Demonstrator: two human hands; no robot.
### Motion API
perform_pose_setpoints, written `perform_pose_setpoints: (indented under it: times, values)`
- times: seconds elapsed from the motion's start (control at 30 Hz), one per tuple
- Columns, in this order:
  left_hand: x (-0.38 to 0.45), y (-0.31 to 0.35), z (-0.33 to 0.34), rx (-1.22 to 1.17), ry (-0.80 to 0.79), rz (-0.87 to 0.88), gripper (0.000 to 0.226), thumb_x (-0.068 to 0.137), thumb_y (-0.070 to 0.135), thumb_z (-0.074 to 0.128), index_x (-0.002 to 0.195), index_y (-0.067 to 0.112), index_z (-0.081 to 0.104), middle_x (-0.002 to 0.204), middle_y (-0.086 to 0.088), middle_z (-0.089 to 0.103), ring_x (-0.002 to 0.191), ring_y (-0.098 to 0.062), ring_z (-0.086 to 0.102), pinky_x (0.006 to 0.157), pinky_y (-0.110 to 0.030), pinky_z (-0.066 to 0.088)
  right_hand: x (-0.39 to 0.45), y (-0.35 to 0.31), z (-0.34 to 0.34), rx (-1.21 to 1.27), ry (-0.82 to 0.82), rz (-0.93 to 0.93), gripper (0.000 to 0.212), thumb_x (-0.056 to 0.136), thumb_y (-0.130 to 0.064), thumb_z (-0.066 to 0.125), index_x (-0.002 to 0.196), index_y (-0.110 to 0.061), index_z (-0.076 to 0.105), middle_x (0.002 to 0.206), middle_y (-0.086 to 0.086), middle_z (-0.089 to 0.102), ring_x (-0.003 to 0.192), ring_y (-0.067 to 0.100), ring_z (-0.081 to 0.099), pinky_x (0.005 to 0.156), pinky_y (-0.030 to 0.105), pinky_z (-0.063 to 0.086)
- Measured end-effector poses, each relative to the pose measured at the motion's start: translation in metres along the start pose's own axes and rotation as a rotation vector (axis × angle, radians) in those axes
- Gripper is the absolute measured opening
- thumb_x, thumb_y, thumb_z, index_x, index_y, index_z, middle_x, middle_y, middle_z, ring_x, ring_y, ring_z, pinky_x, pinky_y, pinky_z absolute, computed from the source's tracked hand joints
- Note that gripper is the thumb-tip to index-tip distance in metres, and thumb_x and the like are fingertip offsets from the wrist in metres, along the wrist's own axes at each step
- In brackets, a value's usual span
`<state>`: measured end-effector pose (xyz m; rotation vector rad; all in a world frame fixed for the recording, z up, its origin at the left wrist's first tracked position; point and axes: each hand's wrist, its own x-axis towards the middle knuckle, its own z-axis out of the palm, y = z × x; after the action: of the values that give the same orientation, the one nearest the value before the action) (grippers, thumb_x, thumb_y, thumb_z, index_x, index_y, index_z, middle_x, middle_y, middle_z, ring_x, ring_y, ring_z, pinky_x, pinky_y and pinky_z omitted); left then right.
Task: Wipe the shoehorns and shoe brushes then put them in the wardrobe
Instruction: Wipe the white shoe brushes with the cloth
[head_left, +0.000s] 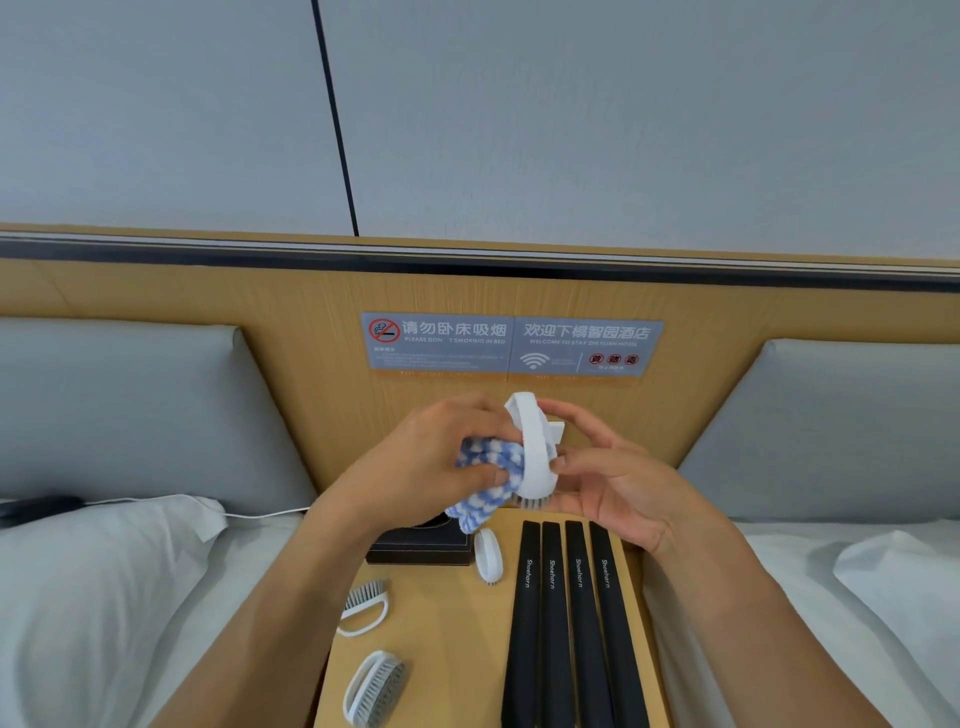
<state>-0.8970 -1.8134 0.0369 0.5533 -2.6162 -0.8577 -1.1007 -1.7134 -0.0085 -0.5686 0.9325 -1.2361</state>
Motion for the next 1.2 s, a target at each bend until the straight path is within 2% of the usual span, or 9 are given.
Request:
perform_pose_setpoints:
  times: [0.2, 0.33, 0.4, 0.5, 0.6, 0.83, 0.93, 1.1, 1.2]
  values:
    - [-0.008, -0.007, 0.002, -0.23, 0.029, -0.079, 0.039, 0.073, 0.014, 0.082, 0.11, 0.026, 0.072, 0.113, 0.015, 0.062, 0.099, -0.004, 0.062, 0.082, -0.024, 0.052, -0.001, 0.001, 0.005, 0.143, 0.03, 0.051, 0.062, 0.075, 0.015, 0.064, 0.128, -0.018, 0.066, 0.137, 0.027, 0.055, 0.114, 0.047, 0.063, 0.085, 0.06, 0.055]
    - [-0.007, -0.002, 0.015, -0.104, 0.236, -0.159, 0.047, 0.065, 0.03, 0.088, 0.108, 0.029, 0.07, 0.105, 0.018, 0.061, 0.092, 0.002, 0.059, 0.076, -0.016, 0.049, 0.001, 0.002, 0.017, 0.199, 0.041, 0.028, 0.061, 0.08, 0.015, 0.061, 0.133, -0.014, 0.059, 0.123, 0.027, 0.066, 0.107, 0.042, 0.068, 0.086, 0.058, 0.057]
    - [-0.007, 0.0, 0.021, -0.072, 0.323, -0.165, 0.047, 0.063, 0.038, 0.088, 0.106, 0.028, 0.071, 0.099, 0.018, 0.061, 0.088, 0.003, 0.059, 0.072, -0.009, 0.045, 0.003, 0.002, 0.022, 0.157, 0.085, -0.001, 0.06, 0.083, 0.014, 0.058, 0.136, -0.014, 0.055, 0.118, 0.026, 0.069, 0.104, 0.039, 0.07, 0.089, 0.051, 0.058]
    - [-0.007, 0.002, 0.027, -0.097, 0.423, -0.178, 0.044, 0.064, 0.046, 0.084, 0.102, 0.027, 0.073, 0.098, 0.019, 0.06, 0.089, 0.004, 0.059, 0.071, -0.007, 0.044, 0.004, 0.001, 0.028, 0.099, 0.138, -0.046, 0.058, 0.088, 0.017, 0.055, 0.136, -0.016, 0.052, 0.114, 0.027, 0.07, 0.095, 0.033, 0.072, 0.081, 0.041, 0.062]
    - [-0.007, 0.002, 0.028, -0.158, 0.469, -0.175, 0.04, 0.068, 0.045, 0.081, 0.1, 0.023, 0.075, 0.098, 0.017, 0.061, 0.088, 0.001, 0.06, 0.07, -0.011, 0.046, 0.004, 0.0, 0.031, -0.012, 0.195, -0.112, 0.063, 0.087, 0.018, 0.056, 0.137, -0.021, 0.053, 0.108, 0.025, 0.071, 0.088, 0.028, 0.073, 0.074, 0.037, 0.062]
    - [-0.005, 0.004, 0.018, -0.365, 0.369, -0.212, 0.033, 0.068, 0.044, 0.074, 0.092, 0.022, 0.077, 0.099, 0.008, 0.063, 0.082, -0.002, 0.062, 0.065, -0.02, 0.05, 0.0, -0.003, 0.03, -0.301, 0.24, -0.285, 0.072, 0.086, 0.012, 0.065, 0.14, -0.034, 0.054, 0.124, 0.017, 0.061, 0.106, 0.027, 0.07, 0.075, 0.034, 0.06]
    - [-0.005, 0.008, 0.014, -0.441, 0.367, -0.233, 0.021, 0.069, 0.04, 0.076, 0.084, 0.025, 0.075, 0.093, 0.007, 0.066, 0.079, -0.007, 0.064, 0.067, -0.027, 0.055, -0.002, -0.002, 0.028, -0.498, 0.252, -0.377, 0.076, 0.085, 0.009, 0.069, 0.139, -0.042, 0.053, 0.125, 0.005, 0.061, 0.111, 0.021, 0.069, 0.08, 0.036, 0.06]
    - [-0.002, 0.005, 0.009, -0.529, 0.38, -0.302, 0.014, 0.076, 0.025, 0.08, 0.086, 0.016, 0.077, 0.086, 0.002, 0.071, 0.078, -0.016, 0.069, 0.07, -0.034, 0.058, -0.004, 0.005, 0.027, -0.822, 0.272, -0.508, 0.084, 0.083, 0.007, 0.07, 0.14, -0.051, 0.046, 0.13, -0.016, 0.058, 0.118, 0.014, 0.063, 0.092, 0.042, 0.058]
    - [0.0, 0.002, 0.003, -0.573, 0.374, -0.351, 0.013, 0.077, 0.027, 0.079, 0.085, 0.017, 0.078, 0.083, 0.0, 0.074, 0.076, -0.016, 0.072, 0.065, -0.027, 0.058, -0.005, 0.01, 0.025, -0.994, 0.281, -0.562, 0.085, 0.083, 0.003, 0.071, 0.144, -0.049, 0.042, 0.134, -0.018, 0.052, 0.127, 0.013, 0.055, 0.098, 0.043, 0.054]
